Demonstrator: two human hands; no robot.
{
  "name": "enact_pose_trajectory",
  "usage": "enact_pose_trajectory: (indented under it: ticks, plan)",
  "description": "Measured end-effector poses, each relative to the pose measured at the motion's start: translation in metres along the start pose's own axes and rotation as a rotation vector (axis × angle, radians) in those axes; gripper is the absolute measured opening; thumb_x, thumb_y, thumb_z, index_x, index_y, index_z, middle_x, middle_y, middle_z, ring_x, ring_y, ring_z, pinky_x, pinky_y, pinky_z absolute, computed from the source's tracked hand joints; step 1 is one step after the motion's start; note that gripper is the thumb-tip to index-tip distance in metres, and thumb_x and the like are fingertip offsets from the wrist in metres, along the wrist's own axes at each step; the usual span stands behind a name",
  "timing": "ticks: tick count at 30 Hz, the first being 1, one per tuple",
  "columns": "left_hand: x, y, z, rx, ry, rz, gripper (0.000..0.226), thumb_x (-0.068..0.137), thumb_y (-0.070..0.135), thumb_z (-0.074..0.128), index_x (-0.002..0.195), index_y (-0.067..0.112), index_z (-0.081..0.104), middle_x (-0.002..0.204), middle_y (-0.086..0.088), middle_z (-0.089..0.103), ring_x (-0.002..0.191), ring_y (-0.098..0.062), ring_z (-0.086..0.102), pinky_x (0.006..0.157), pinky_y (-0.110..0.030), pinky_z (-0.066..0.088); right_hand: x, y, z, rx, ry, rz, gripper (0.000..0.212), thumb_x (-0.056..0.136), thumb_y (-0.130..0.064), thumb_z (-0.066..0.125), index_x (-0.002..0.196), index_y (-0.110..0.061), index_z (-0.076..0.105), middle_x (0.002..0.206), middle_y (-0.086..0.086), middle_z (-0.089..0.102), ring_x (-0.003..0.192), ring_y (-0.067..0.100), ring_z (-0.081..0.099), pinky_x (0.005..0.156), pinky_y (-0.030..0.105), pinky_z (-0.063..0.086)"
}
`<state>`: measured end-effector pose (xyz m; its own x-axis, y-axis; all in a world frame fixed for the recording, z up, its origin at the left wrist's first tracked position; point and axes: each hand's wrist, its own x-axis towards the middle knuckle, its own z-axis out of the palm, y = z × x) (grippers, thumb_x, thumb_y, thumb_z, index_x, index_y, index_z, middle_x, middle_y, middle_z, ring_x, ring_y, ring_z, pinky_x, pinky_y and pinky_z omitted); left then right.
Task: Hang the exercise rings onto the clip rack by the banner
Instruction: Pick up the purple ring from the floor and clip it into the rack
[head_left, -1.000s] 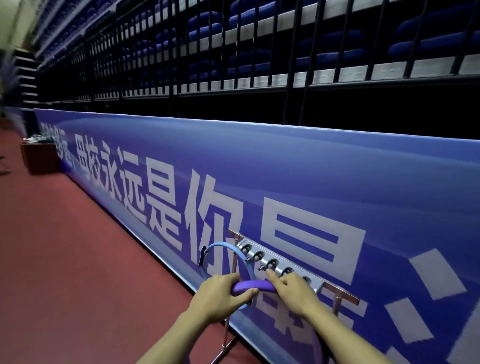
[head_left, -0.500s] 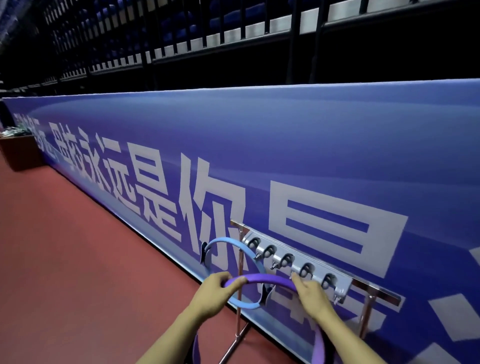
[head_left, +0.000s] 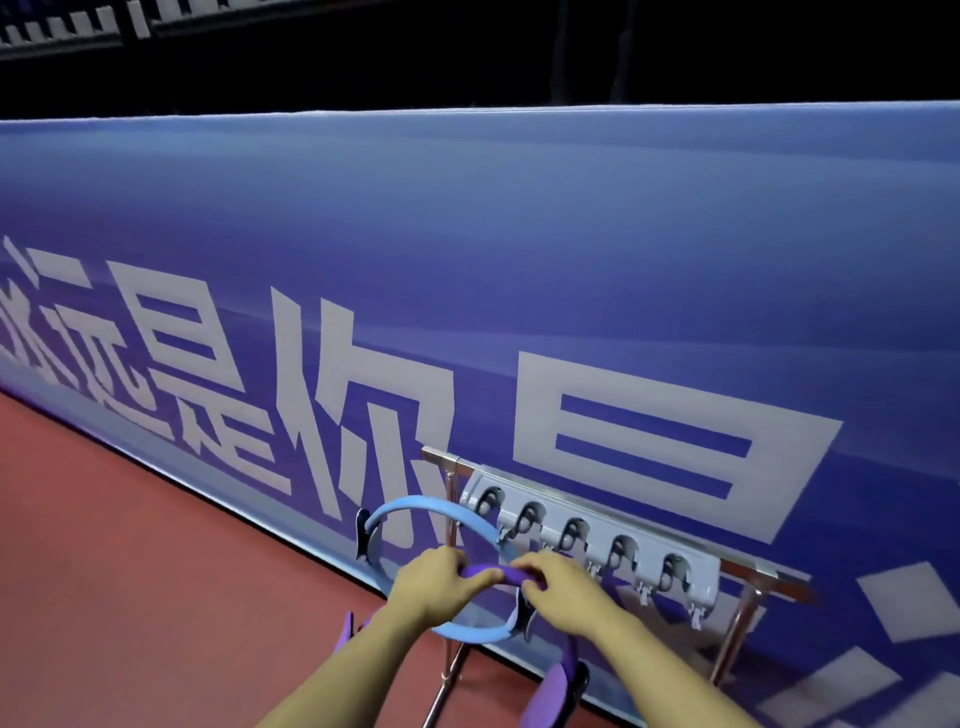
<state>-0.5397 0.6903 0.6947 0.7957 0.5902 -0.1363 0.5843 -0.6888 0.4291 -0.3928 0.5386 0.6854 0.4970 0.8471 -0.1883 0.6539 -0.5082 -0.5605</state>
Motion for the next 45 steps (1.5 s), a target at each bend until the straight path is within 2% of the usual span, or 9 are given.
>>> enact_pose_trajectory:
  ticks: [5, 10, 17, 21, 29, 34, 38, 41, 45]
  plan:
    - [0.051, -0.030, 0.000, -0.029, -0.080, 0.031, 0.069, 0.074, 0.089, 0.046, 0.065, 0.021, 0.038, 0.058, 0.006, 0.042, 0.055, -0.017, 0.041, 0.052, -0.033, 0.029, 0.039, -0.008, 0.013, -0.069, 0.080, 0.031, 0.030, 0.097, -0.026, 0.057, 0.125, -0.033, 0.066, 0.104, -0.011, 0.050, 0.108, 0.014, 0.057, 0.084, 0.019, 0.034]
    - [0.088, -0.045, 0.009, -0.051, -0.158, 0.061, 0.066, 0.076, 0.086, 0.049, 0.068, 0.021, 0.039, 0.058, 0.005, 0.042, 0.054, -0.017, 0.041, 0.051, -0.033, 0.029, 0.066, -0.010, 0.027, -0.072, 0.125, 0.180, 0.022, 0.097, -0.029, 0.059, 0.117, -0.031, 0.066, 0.117, -0.004, 0.063, 0.111, 0.018, 0.059, 0.095, 0.031, 0.046]
    - [0.125, -0.053, 0.015, -0.215, -0.226, 0.112, 0.052, 0.085, 0.067, 0.057, 0.069, 0.019, 0.044, 0.061, 0.003, 0.044, 0.057, -0.016, 0.039, 0.055, -0.033, 0.031, 0.091, -0.004, 0.037, -0.064, 0.289, 0.326, 0.017, 0.096, -0.030, 0.058, 0.112, -0.031, 0.063, 0.113, -0.003, 0.070, 0.104, 0.021, 0.064, 0.086, 0.034, 0.050]
    - [0.140, -0.063, 0.019, -0.250, -0.237, 0.138, 0.051, 0.087, 0.062, 0.059, 0.065, 0.020, 0.043, 0.057, 0.003, 0.039, 0.053, -0.016, 0.035, 0.054, -0.032, 0.029, 0.102, -0.003, 0.040, -0.112, 0.305, 0.381, 0.018, 0.096, -0.035, 0.058, 0.113, -0.033, 0.060, 0.114, -0.002, 0.070, 0.107, 0.023, 0.064, 0.086, 0.035, 0.049]
    - [0.155, -0.071, 0.021, -0.239, -0.212, 0.109, 0.056, 0.083, 0.068, 0.059, 0.061, 0.019, 0.044, 0.054, 0.000, 0.042, 0.052, -0.019, 0.038, 0.055, -0.033, 0.031, 0.117, -0.002, 0.044, -0.172, 0.355, 0.363, 0.019, 0.097, -0.037, 0.056, 0.113, -0.029, 0.062, 0.118, -0.006, 0.055, 0.111, 0.019, 0.058, 0.087, 0.035, 0.047]
    - [0.162, -0.064, 0.013, -0.148, -0.189, 0.142, 0.056, 0.086, 0.064, 0.060, 0.062, 0.018, 0.040, 0.053, 0.001, 0.038, 0.051, -0.018, 0.034, 0.051, -0.033, 0.027, 0.121, -0.002, 0.048, -0.172, 0.395, 0.378, 0.017, 0.097, -0.038, 0.057, 0.110, -0.029, 0.064, 0.111, -0.007, 0.056, 0.108, 0.019, 0.060, 0.081, 0.034, 0.046]
    - [0.162, -0.060, 0.010, -0.035, -0.238, 0.102, 0.058, 0.083, 0.065, 0.064, 0.057, 0.018, 0.040, 0.051, 0.003, 0.040, 0.050, -0.017, 0.038, 0.049, -0.030, 0.029, 0.120, 0.001, 0.048, -0.143, 0.357, 0.384, 0.018, 0.094, -0.037, 0.062, 0.110, -0.031, 0.067, 0.112, -0.008, 0.060, 0.110, 0.017, 0.061, 0.085, 0.033, 0.047]
    - [0.161, -0.056, 0.009, 0.101, -0.211, 0.139, 0.060, 0.083, 0.069, 0.060, 0.060, 0.017, 0.044, 0.058, 0.002, 0.046, 0.066, -0.022, 0.051, 0.059, -0.031, 0.036, 0.119, 0.002, 0.049, -0.132, 0.360, 0.384, 0.018, 0.093, -0.035, 0.064, 0.110, -0.030, 0.069, 0.113, -0.008, 0.061, 0.110, 0.017, 0.062, 0.085, 0.032, 0.047]
    - [0.159, -0.056, 0.008, 0.167, -0.199, 0.081, 0.071, 0.080, 0.077, 0.057, 0.094, 0.008, 0.065, 0.095, -0.009, 0.069, 0.088, -0.026, 0.067, 0.065, -0.032, 0.044, 0.118, 0.001, 0.051, -0.128, 0.366, 0.390, 0.019, 0.092, -0.035, 0.066, 0.110, -0.031, 0.070, 0.112, -0.009, 0.063, 0.108, 0.016, 0.063, 0.086, 0.032, 0.049]
